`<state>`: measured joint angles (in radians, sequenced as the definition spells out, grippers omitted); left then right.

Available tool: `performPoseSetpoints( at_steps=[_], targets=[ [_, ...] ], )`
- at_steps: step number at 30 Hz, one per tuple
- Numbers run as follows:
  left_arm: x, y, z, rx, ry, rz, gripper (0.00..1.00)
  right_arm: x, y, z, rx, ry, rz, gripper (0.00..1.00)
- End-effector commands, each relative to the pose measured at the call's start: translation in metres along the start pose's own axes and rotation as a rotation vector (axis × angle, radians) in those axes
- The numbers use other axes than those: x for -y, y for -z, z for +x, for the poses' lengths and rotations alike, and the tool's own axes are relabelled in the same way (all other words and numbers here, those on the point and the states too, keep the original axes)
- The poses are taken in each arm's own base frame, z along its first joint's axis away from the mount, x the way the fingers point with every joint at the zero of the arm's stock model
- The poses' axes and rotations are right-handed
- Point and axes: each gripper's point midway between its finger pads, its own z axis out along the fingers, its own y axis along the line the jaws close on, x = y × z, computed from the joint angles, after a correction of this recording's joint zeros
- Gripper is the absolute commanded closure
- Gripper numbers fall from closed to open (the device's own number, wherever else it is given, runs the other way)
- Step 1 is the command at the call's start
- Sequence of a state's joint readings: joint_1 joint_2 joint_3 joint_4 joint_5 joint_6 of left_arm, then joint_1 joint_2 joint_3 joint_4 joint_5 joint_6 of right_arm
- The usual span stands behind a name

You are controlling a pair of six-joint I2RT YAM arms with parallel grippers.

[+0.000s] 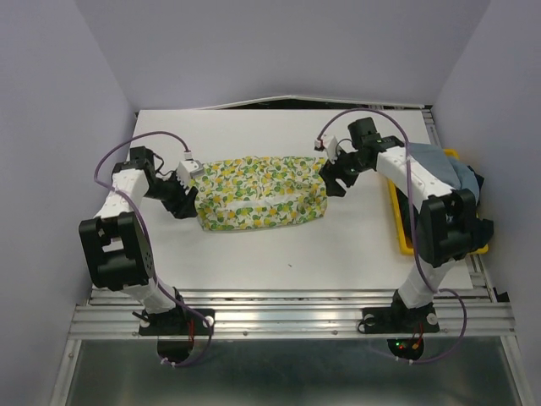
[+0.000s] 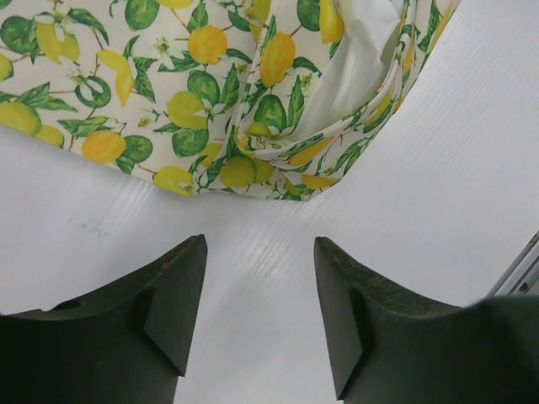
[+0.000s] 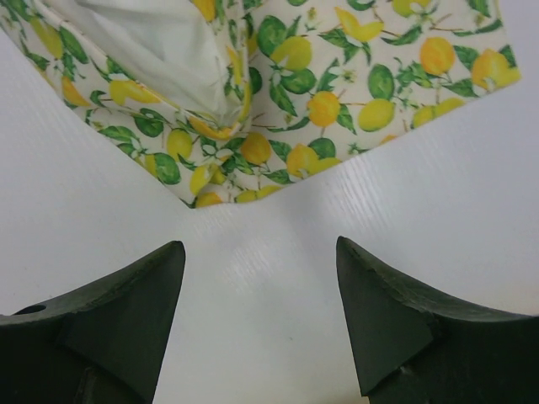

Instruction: Fold and stack the skirts

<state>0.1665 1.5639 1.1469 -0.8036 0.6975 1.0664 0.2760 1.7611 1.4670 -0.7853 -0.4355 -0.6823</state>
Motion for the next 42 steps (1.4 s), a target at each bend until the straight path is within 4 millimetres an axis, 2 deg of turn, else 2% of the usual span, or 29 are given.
performPoseSetpoints(
  at_steps=[1, 3, 7, 11, 16, 24, 31, 35, 38, 41, 42],
  targets=[
    [0.008, -0.008, -0.001, 0.097, -0.052, 0.111, 0.28, -0.021, -0.019, -0.014, 0.121, 0.068, -0.116, 0.22],
    [0.009, -0.009, 0.003, 0.126, -0.085, 0.13, 0.27, -0.022, -0.032, -0.008, 0.123, 0.078, -0.131, 0.22],
    [0.013, -0.013, 0.005, 0.145, -0.15, 0.148, 0.27, -0.018, -0.048, -0.009, 0.154, 0.119, -0.149, 0.21],
    [0.01, -0.014, 0.002, 0.162, -0.157, 0.146, 0.27, -0.021, -0.053, -0.012, 0.181, 0.148, -0.184, 0.2],
    [-0.005, -0.02, -0.005, 0.182, -0.161, 0.13, 0.27, -0.027, -0.061, -0.013, 0.196, 0.176, -0.224, 0.21],
    [-0.011, -0.029, -0.018, 0.184, -0.185, 0.128, 0.27, -0.036, -0.07, -0.019, 0.188, 0.262, -0.232, 0.29],
    [-0.012, -0.034, -0.024, 0.176, -0.211, 0.124, 0.27, -0.029, -0.076, -0.027, 0.198, 0.289, -0.197, 0.3],
    [-0.011, -0.036, -0.027, 0.177, -0.226, 0.131, 0.28, -0.031, -0.077, -0.032, 0.206, 0.302, -0.199, 0.5],
    [-0.008, -0.037, -0.031, 0.176, -0.248, 0.143, 0.29, -0.032, -0.074, -0.034, 0.207, 0.306, -0.207, 0.71],
    [-0.003, -0.041, -0.033, 0.169, -0.259, 0.166, 0.34, -0.034, -0.072, -0.035, 0.207, 0.303, -0.212, 0.85],
    [-0.002, -0.041, -0.034, 0.171, -0.261, 0.17, 0.37, -0.034, -0.071, -0.035, 0.208, 0.301, -0.212, 0.92]
  ],
)
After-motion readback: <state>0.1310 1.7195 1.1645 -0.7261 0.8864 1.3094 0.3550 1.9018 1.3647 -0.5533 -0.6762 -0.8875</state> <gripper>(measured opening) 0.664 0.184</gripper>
